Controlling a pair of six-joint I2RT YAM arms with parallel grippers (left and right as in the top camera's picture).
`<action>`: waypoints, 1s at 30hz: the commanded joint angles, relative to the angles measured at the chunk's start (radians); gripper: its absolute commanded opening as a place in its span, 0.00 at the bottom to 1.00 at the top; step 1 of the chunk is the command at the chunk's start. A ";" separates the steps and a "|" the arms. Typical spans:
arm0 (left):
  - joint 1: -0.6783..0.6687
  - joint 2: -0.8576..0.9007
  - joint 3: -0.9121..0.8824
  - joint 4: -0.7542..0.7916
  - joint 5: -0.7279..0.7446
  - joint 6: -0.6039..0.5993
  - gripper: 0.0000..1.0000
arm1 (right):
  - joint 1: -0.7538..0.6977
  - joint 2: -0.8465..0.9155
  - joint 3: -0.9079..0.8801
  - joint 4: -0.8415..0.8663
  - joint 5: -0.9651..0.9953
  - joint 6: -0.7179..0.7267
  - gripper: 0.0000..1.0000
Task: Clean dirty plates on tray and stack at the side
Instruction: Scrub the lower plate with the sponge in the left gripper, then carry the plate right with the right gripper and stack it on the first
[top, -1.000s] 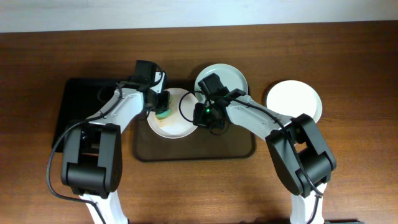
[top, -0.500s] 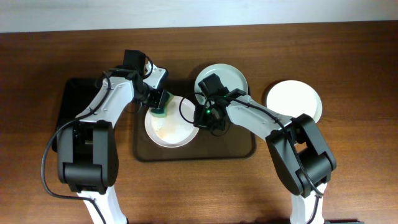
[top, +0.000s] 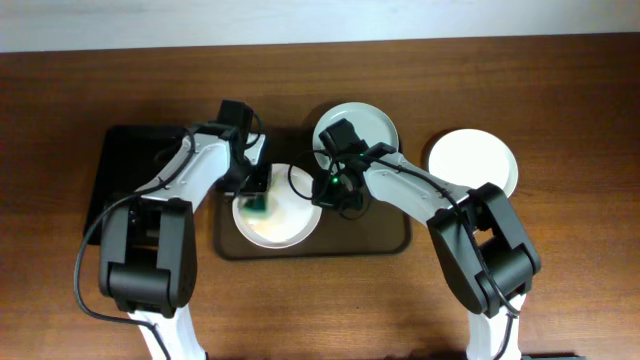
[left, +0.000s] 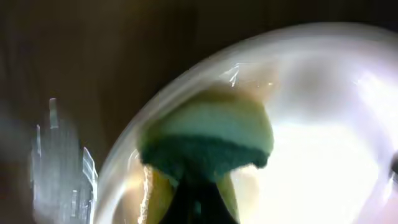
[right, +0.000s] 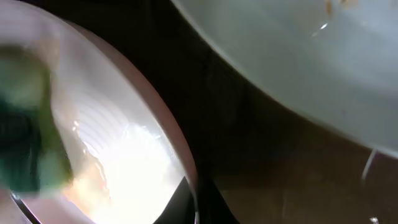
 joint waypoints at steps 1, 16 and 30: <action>0.003 0.031 0.132 -0.192 -0.033 -0.024 0.00 | 0.003 0.008 0.003 0.006 -0.009 0.008 0.04; 0.003 0.034 -0.268 0.311 -0.108 -0.195 0.00 | 0.003 0.008 0.003 0.006 -0.009 0.008 0.04; 0.006 0.033 0.387 -0.171 -0.091 -0.025 0.00 | 0.003 -0.005 0.003 -0.037 -0.057 -0.049 0.04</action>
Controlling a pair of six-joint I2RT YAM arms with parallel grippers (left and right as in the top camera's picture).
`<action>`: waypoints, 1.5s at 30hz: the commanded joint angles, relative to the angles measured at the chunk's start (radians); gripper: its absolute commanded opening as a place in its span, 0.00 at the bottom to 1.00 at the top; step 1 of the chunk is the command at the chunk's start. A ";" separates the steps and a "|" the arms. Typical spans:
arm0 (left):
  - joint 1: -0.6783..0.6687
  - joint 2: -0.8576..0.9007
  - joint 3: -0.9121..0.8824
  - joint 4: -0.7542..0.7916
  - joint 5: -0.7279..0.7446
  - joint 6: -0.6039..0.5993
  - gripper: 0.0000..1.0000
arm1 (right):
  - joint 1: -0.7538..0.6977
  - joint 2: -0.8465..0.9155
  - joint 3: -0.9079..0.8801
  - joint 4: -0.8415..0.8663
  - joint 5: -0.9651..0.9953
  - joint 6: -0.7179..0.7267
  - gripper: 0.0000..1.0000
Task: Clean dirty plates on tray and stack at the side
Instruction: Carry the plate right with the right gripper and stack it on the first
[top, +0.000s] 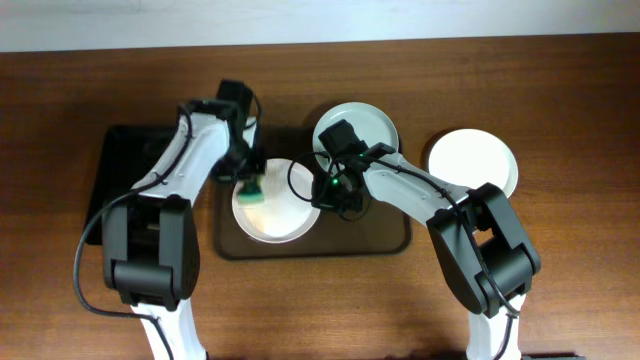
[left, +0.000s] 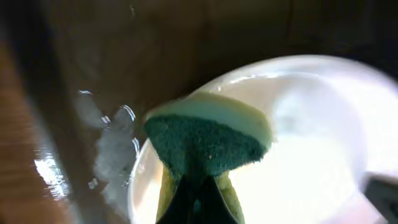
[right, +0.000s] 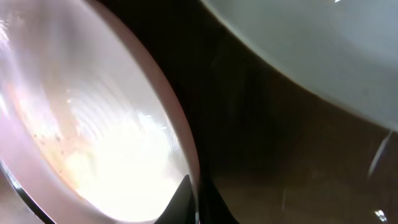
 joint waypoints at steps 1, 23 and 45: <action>0.007 -0.003 0.159 0.016 0.001 0.048 0.01 | 0.002 -0.026 0.003 -0.028 -0.027 -0.058 0.04; 0.017 0.028 0.155 0.036 0.023 0.047 0.00 | 0.206 -0.379 0.147 -0.626 1.169 -0.077 0.04; 0.017 0.028 0.155 0.036 0.023 0.047 0.01 | 0.441 -0.378 0.147 -0.641 1.592 -0.030 0.04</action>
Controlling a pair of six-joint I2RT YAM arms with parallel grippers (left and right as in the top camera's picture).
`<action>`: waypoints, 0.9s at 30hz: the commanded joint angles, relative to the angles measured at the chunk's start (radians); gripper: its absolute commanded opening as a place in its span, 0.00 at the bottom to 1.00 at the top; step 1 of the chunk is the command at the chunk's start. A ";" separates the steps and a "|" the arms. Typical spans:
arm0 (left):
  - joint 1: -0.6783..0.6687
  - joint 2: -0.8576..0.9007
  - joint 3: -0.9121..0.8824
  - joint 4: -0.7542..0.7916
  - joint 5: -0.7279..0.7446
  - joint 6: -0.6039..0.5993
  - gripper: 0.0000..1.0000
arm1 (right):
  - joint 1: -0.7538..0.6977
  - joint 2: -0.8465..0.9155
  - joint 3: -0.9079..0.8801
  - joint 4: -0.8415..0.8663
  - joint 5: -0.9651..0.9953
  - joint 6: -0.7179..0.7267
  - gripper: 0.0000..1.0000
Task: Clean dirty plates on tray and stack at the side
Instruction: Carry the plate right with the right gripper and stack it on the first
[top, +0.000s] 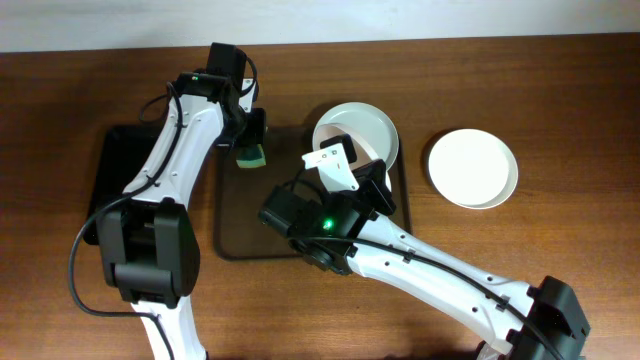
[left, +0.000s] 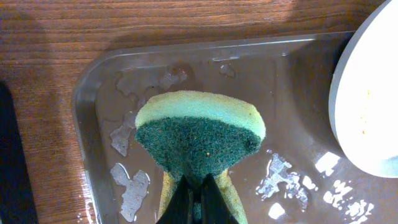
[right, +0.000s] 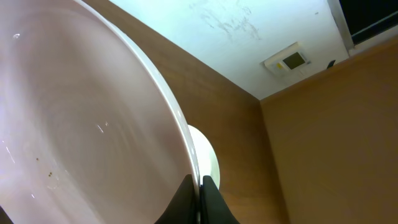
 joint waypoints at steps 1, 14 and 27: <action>0.008 0.012 0.002 0.002 0.014 0.016 0.00 | 0.000 -0.023 0.026 -0.003 -0.033 0.094 0.04; 0.008 0.012 0.002 0.006 0.014 0.016 0.00 | -0.990 -0.155 0.002 0.111 -1.162 -0.179 0.04; 0.008 0.012 0.002 0.010 0.006 0.016 0.01 | -1.285 0.265 -0.006 0.256 -1.172 -0.193 0.04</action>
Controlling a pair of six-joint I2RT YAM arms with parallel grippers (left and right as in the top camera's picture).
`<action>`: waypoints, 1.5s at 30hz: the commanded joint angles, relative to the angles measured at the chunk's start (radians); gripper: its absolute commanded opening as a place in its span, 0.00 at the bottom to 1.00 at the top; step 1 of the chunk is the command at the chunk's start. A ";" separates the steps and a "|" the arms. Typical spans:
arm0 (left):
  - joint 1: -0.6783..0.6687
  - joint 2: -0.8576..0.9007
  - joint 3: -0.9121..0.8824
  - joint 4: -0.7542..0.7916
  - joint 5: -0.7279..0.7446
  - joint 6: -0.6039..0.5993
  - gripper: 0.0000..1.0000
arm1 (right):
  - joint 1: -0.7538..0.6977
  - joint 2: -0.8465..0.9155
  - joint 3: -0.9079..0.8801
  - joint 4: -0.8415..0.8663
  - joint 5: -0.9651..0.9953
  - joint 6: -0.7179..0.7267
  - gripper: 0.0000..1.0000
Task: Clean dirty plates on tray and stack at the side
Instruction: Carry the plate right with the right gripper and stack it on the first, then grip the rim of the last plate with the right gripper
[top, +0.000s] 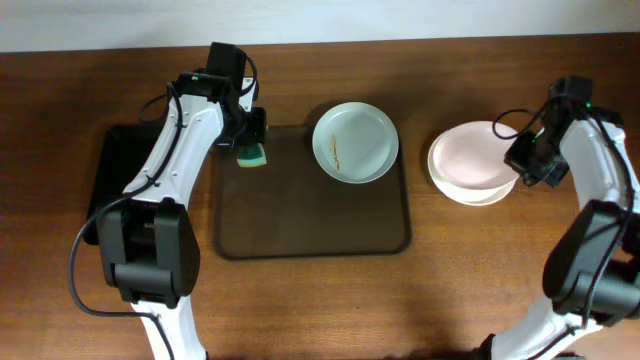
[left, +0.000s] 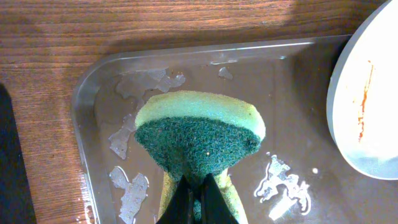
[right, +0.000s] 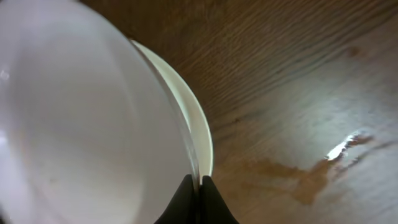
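My left gripper (left: 198, 190) is shut on a green and yellow sponge (left: 199, 140), held over the back left corner of the brown tray (top: 300, 225). A dirty white plate (top: 355, 142) with an orange streak sits at the tray's back right; its edge (left: 367, 112) shows in the left wrist view. My right gripper (right: 198, 185) is shut on the rim of a cleaned white plate (top: 470, 158), held tilted just over another white plate (top: 492, 190) that rests on the table to the right of the tray.
A black mat (top: 120, 180) lies left of the tray. Water patches (left: 130, 186) glisten on the tray floor. A wet smear (right: 298, 180) marks the wooden table (top: 300, 300) beside the stack.
My right arm has moved from over the tray to the right side, and its plate now hangs over the plate on the table. The left gripper with the sponge has barely moved.
At first the sponge in my left gripper was on a plate in the tray while my right gripper held that plate's rim. Then the sponge was at the plate's left edge. Later the sponge was off and the plate lifted; now the plate is over the side plate.
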 joint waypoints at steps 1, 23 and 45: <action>0.008 0.012 0.002 0.002 0.004 0.016 0.00 | -0.001 0.069 -0.006 0.003 -0.025 -0.003 0.04; 0.007 0.012 0.002 0.008 0.004 0.016 0.01 | 0.530 0.108 0.072 0.278 -0.115 0.051 0.35; 0.007 0.012 0.002 0.008 0.004 0.016 0.00 | 0.702 0.198 0.111 0.004 -0.214 0.101 0.12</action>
